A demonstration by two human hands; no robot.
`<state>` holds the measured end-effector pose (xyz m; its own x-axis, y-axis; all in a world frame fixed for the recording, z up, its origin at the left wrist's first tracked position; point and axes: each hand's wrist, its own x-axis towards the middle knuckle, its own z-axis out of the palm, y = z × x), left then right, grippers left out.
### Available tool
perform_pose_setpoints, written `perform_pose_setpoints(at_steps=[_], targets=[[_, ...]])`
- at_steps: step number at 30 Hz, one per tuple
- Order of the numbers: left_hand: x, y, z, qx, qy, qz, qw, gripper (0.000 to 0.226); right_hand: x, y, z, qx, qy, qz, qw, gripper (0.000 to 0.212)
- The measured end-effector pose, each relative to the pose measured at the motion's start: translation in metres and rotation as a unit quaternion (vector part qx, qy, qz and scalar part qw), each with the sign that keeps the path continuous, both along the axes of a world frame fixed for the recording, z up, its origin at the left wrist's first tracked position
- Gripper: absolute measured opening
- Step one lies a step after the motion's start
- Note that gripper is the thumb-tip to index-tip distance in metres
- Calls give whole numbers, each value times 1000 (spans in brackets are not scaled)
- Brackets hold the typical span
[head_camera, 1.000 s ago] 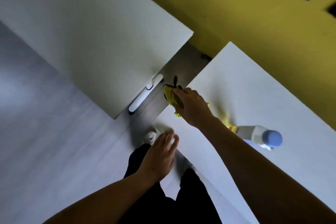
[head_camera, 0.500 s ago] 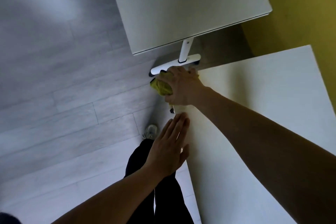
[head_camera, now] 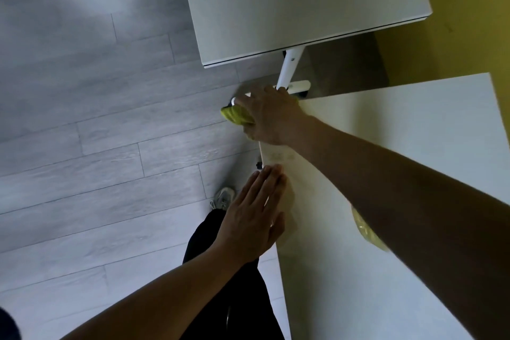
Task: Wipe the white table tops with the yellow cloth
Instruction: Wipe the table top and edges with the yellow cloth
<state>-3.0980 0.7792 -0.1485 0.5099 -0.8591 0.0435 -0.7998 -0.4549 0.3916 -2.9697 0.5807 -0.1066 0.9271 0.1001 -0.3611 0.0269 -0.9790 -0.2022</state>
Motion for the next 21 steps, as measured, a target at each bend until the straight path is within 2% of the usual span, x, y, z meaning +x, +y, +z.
perform_pose_setpoints(at_steps=[4,9,12,15,18,21], targets=[[8,-13,7,-33,-24,17,999,51,2,-32,-3,90,24,-75,993,54],[25,-28,3,-51,-22,12,998,41,-22,-86,-4,66,34,-120,990,57],[40,-56,-2,-78,-21,-4,997,42,-22,-84,-4,128,27,-108,985,47],[49,-76,-7,-88,-10,-21,996,42,-10,-68,-3,185,34,-48,981,41],[52,-77,-14,-94,-7,-27,995,47,-6,-62,-3,180,39,-15,983,41],[55,-77,-17,-92,-14,-28,995,53,-24,-92,-4,153,26,-34,987,39]])
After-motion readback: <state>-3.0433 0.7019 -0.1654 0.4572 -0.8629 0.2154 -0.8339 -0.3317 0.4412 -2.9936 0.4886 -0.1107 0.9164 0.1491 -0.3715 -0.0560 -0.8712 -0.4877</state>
